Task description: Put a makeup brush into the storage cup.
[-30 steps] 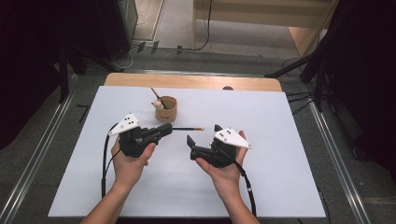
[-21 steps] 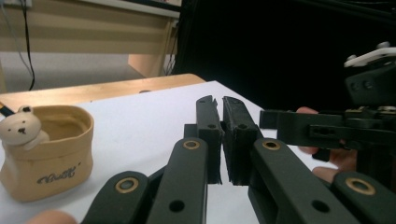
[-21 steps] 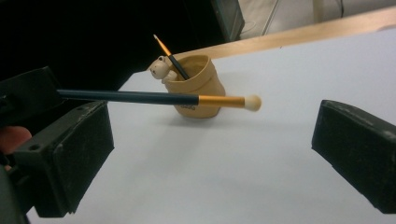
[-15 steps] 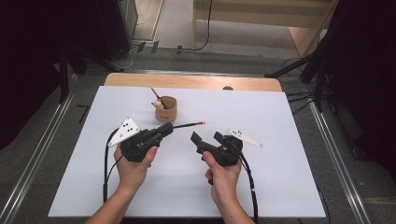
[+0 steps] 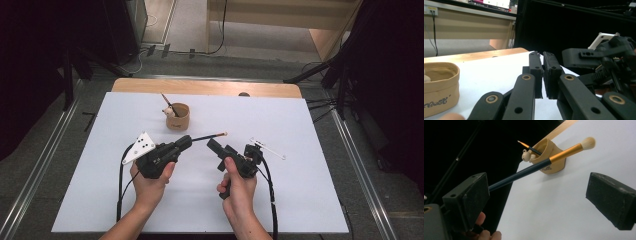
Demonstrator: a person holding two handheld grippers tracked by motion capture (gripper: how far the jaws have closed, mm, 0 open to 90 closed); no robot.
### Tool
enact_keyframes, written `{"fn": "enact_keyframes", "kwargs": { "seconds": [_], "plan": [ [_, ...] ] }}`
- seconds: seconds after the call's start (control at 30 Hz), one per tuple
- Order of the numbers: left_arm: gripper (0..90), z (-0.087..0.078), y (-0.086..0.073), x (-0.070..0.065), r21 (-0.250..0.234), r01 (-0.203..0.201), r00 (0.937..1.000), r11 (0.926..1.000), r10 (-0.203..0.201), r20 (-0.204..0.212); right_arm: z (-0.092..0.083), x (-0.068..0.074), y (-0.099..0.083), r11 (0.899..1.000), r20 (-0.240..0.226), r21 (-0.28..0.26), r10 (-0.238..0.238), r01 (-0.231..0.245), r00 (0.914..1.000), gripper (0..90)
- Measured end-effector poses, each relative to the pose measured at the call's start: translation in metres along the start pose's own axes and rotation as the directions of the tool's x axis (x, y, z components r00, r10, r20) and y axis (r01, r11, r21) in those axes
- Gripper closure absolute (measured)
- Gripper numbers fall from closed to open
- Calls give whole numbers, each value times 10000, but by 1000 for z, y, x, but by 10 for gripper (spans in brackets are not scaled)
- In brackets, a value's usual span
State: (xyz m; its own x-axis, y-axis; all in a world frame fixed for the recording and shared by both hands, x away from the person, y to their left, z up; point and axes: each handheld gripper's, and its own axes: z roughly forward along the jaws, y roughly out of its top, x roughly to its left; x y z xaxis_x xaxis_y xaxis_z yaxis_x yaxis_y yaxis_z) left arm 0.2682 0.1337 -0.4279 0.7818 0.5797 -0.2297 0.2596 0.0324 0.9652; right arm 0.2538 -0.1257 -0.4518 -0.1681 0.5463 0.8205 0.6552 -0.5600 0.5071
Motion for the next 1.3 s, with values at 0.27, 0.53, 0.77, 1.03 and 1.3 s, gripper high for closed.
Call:
{"fn": "enact_keyframes", "kwargs": {
  "seconds": [0.27,0.53,0.77,1.03,1.3],
  "plan": [
    [872,3,-4,-10,-87,-242,9997,9997,242,82,-1,-7,5,9982,28,-43,604,-604,9982,96],
    [871,6,-7,-17,-84,-507,9986,9987,508,170,0,-13,6,9934,-133,45,1149,-1149,9933,136],
    [871,8,-10,-23,-25,-660,9975,9978,661,267,1,-16,6,9932,-135,55,1168,-1167,9931,182],
    [871,11,-13,-27,110,-810,9960,9967,805,380,2,-22,7,9897,-213,46,1429,-1429,9895,274],
    [871,10,-14,-26,178,-907,9952,9957,899,379,0,-26,8,9872,-320,-43,1595,-1597,9867,431]
  ]
}}
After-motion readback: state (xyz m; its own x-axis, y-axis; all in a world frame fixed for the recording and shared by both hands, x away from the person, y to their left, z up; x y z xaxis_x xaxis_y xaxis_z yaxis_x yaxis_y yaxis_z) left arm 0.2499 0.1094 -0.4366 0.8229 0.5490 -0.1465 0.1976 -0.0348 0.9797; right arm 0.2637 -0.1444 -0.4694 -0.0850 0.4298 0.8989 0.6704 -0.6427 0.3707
